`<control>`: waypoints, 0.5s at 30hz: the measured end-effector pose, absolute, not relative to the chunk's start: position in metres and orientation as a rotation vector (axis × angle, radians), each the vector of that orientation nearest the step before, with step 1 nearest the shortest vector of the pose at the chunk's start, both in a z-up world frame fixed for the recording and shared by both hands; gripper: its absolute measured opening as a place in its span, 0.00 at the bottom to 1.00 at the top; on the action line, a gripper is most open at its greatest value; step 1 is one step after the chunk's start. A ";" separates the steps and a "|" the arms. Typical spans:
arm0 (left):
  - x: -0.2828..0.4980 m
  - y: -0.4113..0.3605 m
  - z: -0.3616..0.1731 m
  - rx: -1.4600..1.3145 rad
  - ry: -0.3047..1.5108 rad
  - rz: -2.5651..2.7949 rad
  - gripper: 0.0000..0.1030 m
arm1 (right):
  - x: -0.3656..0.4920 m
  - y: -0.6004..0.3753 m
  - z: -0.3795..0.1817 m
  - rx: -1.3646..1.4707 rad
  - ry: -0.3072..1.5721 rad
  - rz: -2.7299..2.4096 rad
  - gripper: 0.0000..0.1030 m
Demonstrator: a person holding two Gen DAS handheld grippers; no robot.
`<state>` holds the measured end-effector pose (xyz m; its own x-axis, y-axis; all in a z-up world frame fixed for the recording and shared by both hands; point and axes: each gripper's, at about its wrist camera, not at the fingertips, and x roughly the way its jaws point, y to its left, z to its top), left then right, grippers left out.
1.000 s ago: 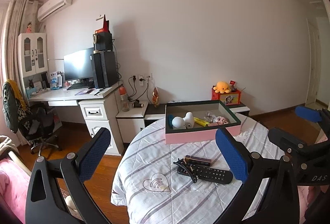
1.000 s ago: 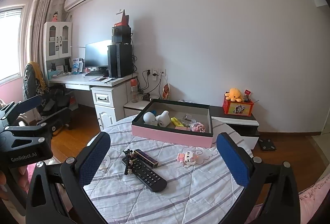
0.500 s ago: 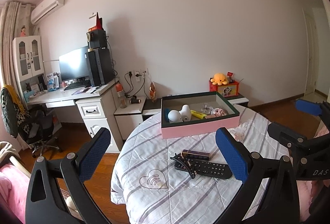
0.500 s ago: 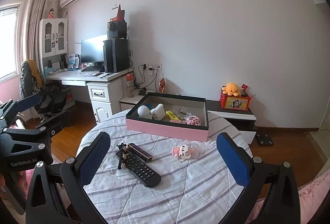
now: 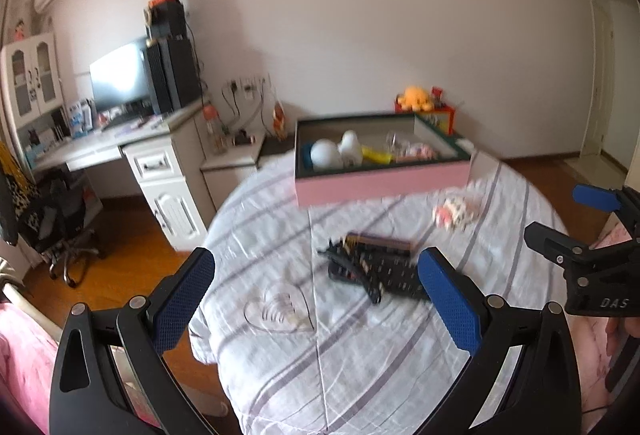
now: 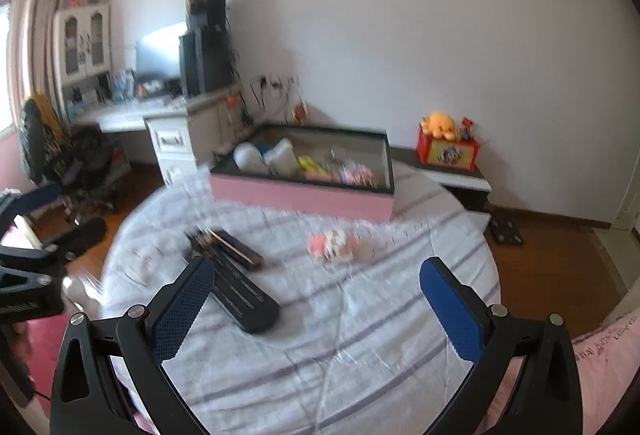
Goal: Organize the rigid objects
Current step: 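Withdraw both tools from the box back over the bed, then grasp the black cable with the left tool while the right tool grasps the pink block figure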
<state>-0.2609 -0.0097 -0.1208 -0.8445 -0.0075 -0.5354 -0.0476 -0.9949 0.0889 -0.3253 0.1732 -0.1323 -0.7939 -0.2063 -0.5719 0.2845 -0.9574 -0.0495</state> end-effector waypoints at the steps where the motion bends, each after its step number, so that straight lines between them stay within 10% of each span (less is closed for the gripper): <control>1: -0.265 -0.011 -0.127 -0.901 0.158 2.988 1.00 | -0.330 0.173 -0.141 0.886 0.197 -2.728 1.00; 15: -0.320 -0.013 -0.178 -1.129 0.103 2.916 1.00 | -0.393 0.182 -0.190 1.092 0.107 -2.647 1.00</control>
